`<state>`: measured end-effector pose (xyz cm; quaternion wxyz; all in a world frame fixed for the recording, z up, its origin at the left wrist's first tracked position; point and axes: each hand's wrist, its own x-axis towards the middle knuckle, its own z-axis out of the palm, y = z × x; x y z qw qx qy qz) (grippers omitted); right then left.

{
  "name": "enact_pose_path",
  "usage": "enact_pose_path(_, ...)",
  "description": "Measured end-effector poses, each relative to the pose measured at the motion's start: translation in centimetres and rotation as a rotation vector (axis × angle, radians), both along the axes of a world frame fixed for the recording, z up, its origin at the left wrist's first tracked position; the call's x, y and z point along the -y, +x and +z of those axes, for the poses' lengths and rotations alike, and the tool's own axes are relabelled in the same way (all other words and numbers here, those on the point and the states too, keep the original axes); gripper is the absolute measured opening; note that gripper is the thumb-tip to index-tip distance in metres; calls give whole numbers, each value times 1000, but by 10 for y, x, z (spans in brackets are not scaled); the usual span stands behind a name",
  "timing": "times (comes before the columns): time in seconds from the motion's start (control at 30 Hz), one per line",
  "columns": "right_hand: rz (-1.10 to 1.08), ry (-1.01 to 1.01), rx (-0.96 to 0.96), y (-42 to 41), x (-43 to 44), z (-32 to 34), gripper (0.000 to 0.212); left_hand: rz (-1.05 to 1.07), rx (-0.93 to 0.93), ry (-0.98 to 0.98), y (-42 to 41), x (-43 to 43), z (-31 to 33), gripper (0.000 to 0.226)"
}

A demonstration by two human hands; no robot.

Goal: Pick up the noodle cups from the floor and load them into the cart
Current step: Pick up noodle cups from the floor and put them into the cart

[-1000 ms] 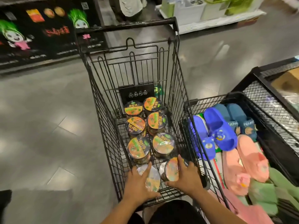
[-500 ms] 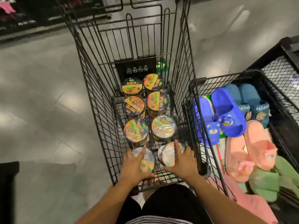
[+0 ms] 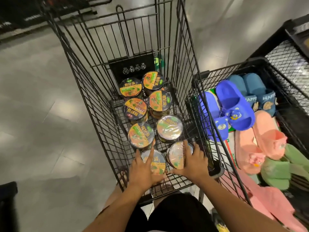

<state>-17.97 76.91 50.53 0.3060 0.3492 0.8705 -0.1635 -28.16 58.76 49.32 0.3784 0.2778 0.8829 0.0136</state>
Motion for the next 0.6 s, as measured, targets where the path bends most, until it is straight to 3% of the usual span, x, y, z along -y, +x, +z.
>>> enact_pose_path(0.13,-157,71,-11,13,19,22,132,-115,-46,27,-6,17,14,103)
enact_pose_path(0.23,-282,204,-98,25,49,37,116,-238,-57,48,-12,31,24,94)
enact_pose_path(0.4,-676,320,-183,43,135,56,103,-497,-76,125,-35,50,51,91)
enact_pose_path(0.6,-1171,184,0,66,278,65,101,-724,-144,269,-45,88,76,89)
